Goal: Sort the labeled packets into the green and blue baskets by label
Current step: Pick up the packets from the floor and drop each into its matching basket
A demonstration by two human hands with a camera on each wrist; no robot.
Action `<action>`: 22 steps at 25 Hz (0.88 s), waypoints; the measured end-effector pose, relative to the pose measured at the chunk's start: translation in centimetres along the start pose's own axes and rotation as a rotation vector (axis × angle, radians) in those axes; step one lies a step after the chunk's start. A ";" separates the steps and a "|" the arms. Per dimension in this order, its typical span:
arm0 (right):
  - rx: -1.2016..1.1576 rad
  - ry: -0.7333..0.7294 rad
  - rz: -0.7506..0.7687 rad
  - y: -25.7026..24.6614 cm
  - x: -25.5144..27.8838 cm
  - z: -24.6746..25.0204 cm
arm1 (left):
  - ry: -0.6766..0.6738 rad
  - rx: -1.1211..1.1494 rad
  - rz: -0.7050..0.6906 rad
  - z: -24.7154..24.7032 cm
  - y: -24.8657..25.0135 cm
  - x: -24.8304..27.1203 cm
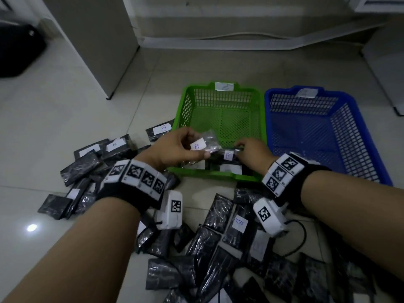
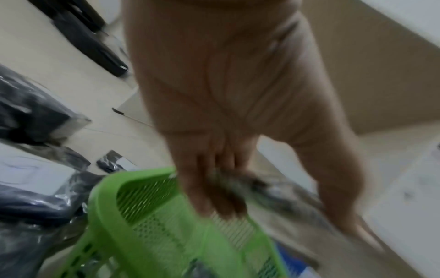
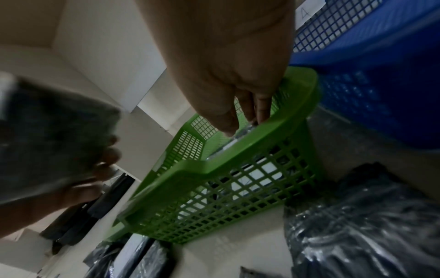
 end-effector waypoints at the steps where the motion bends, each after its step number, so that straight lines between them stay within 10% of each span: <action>1: -0.014 0.006 0.028 0.1 0.5 0.6 | 0.138 -0.140 -0.060 0.1 -0.1 -1.0; 7: -0.305 0.276 0.260 0.8 7.4 3.9 | 0.190 -0.750 -0.131 -3.4 -3.8 -5.0; 12: -0.160 -0.055 0.383 3.7 12.5 -1.8 | 0.127 -0.682 -0.057 -4.6 -5.2 -5.4; 18: 0.174 -0.244 0.688 4.5 14.3 -6.3 | 0.810 -0.396 -0.292 -5.5 -1.7 3.6; 22: 0.271 -0.266 0.727 3.8 14.0 -6.0 | 0.521 -0.339 -0.212 -10.8 -4.1 8.5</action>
Point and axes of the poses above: each hand's wrist, its own x-axis away from the middle knuckle, its own z-axis out of the back of the hand, y = z × x, the point moved 6 cm from there along -x, towards the middle knuckle, and after that the axes turned 9 degrees about y, right-handed, at the moved point
